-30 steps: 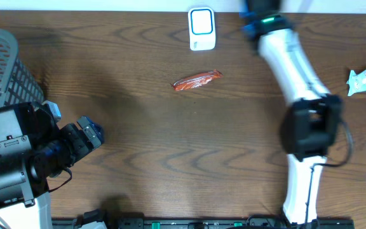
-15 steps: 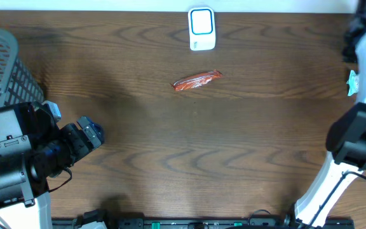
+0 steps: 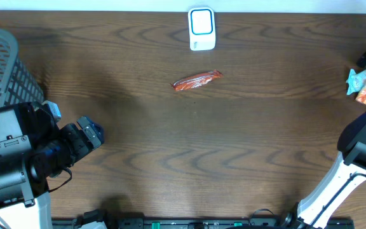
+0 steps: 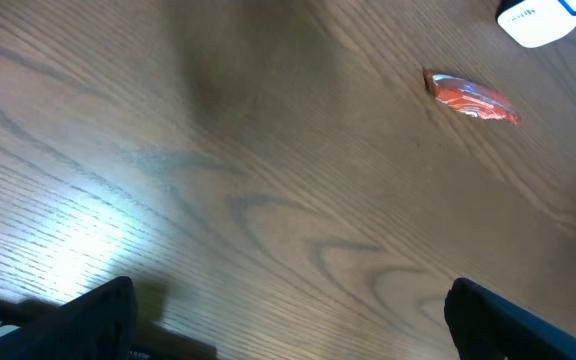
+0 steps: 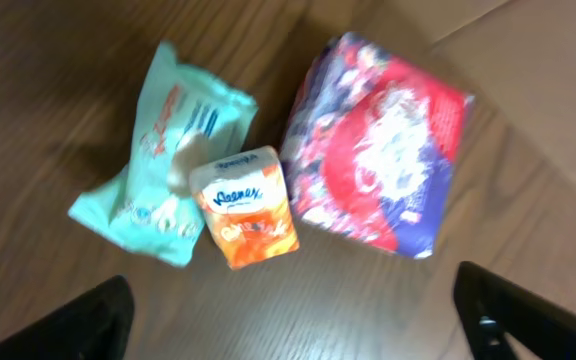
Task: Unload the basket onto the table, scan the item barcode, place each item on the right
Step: 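Carry the tissue pack to the right table edge and release it, then reach the right gripper to the red candy wrapper and grasp it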
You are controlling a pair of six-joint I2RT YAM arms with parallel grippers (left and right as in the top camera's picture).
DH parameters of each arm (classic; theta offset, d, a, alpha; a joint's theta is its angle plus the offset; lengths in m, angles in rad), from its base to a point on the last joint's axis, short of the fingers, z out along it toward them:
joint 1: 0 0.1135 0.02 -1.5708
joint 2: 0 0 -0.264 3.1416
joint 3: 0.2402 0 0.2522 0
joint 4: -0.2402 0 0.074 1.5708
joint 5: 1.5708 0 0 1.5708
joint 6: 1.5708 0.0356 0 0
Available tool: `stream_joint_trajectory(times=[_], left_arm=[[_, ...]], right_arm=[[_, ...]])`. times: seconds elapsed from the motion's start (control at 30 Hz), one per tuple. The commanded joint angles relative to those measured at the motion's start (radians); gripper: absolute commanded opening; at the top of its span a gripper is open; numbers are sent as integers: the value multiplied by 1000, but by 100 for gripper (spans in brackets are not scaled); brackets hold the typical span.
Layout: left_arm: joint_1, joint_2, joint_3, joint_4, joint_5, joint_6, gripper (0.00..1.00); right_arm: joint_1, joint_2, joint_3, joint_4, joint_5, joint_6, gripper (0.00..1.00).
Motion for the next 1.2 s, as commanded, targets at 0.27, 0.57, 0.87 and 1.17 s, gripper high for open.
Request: stream_joint_trajectory(times=[0.27, 0.57, 0.87, 1.17], left_arm=[[0, -1, 4, 0, 12, -2, 98], [0, -1, 4, 0, 12, -2, 98], [0, -1, 4, 0, 12, -2, 98], [0, -1, 4, 0, 12, -2, 98]], right_arm=[[76, 19, -2, -28, -712, -111, 99], [319, 24, -2, -105, -1073, -143, 96], [653, 81, -2, 19, -911, 212, 94], [887, 180, -2, 221, -715, 645, 87]])
